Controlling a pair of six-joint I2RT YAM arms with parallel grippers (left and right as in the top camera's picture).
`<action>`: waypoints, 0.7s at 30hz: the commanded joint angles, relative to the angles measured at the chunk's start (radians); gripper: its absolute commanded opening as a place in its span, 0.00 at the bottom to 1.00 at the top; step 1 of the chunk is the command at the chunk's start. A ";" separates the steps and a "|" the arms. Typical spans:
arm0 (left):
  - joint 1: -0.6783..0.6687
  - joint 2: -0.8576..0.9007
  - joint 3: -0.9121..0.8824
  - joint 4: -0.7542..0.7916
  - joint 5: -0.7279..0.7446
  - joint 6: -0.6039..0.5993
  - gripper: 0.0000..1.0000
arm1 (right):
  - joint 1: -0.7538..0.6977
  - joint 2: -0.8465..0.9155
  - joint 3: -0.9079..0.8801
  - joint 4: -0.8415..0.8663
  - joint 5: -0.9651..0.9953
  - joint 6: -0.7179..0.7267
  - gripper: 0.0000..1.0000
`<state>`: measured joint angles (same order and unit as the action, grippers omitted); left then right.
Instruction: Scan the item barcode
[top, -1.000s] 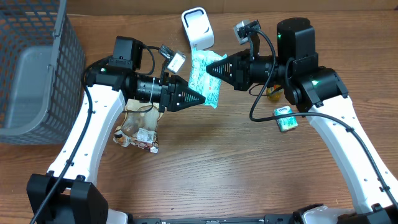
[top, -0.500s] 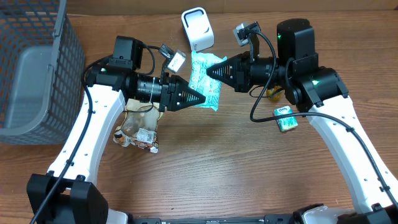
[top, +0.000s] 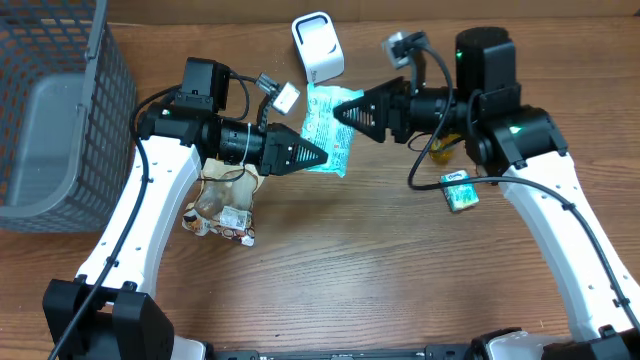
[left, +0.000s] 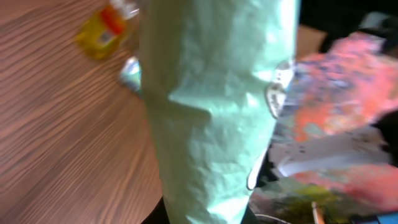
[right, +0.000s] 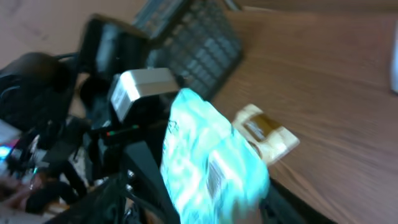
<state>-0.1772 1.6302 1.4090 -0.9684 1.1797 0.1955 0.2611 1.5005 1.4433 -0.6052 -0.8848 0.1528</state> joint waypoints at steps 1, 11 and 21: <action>0.000 -0.003 0.007 -0.020 -0.212 -0.111 0.04 | -0.057 -0.020 0.011 -0.057 0.090 -0.005 0.67; -0.001 -0.003 0.007 -0.053 -0.645 -0.269 0.04 | -0.244 -0.056 0.011 -0.320 0.212 0.000 0.75; -0.010 -0.003 0.007 -0.056 -0.692 -0.240 0.04 | -0.508 -0.101 0.011 -0.557 0.564 0.034 0.85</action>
<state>-0.1772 1.6302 1.4086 -1.0271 0.5365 -0.0750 -0.2012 1.4181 1.4433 -1.1408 -0.4732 0.1795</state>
